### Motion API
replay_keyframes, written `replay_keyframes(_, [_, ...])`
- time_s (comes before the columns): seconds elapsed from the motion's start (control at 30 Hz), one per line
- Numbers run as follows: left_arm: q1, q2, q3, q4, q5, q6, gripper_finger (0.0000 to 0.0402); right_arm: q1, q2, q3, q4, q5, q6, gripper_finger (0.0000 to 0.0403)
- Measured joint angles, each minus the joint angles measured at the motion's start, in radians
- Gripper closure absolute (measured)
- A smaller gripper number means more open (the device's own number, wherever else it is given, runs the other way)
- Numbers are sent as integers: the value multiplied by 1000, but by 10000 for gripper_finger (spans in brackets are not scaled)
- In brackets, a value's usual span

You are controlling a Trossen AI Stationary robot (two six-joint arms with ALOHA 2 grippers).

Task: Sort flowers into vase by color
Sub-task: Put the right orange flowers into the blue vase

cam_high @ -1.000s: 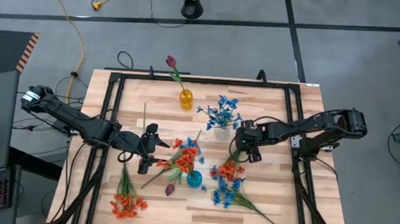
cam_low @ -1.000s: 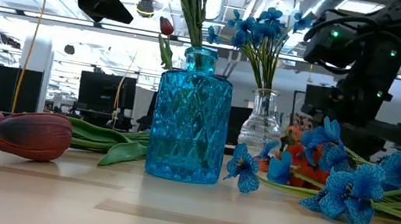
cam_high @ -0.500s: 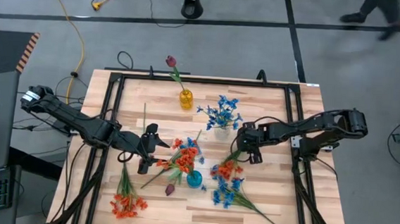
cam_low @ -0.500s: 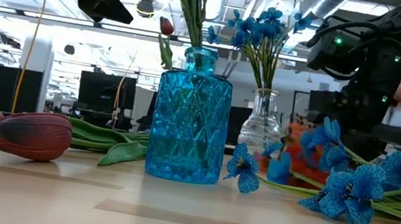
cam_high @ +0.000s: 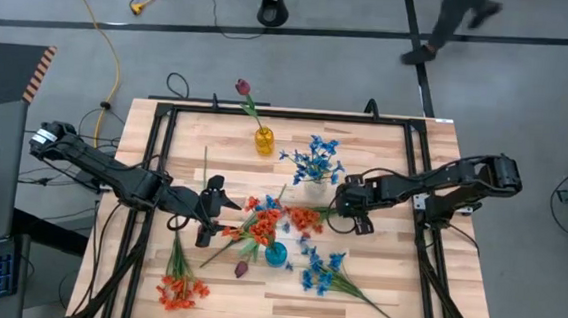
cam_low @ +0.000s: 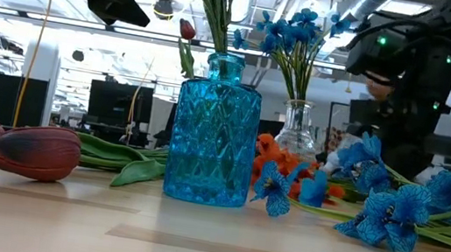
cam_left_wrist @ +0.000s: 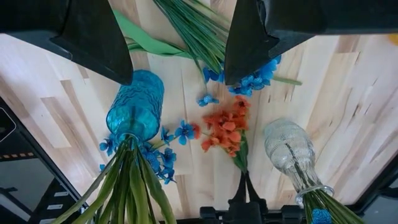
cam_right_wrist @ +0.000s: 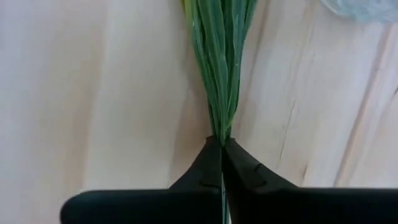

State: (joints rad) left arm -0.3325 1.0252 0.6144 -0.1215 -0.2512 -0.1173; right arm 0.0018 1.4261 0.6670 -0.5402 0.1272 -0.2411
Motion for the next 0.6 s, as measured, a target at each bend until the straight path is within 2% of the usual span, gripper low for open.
replay_keyframes(0.13, [0, 0, 0, 1, 0, 0, 159, 28, 0, 59, -74, 0, 35, 363])
replay_keyframes(0.33, [0, 0, 0, 0, 0, -26, 159, 69, 0, 163, -229, 0, 69, 379])
replay_keyframes(0.6, [0, 0, 0, 0, 0, -24, 159, 112, -4, 263, -392, 1, 111, 370])
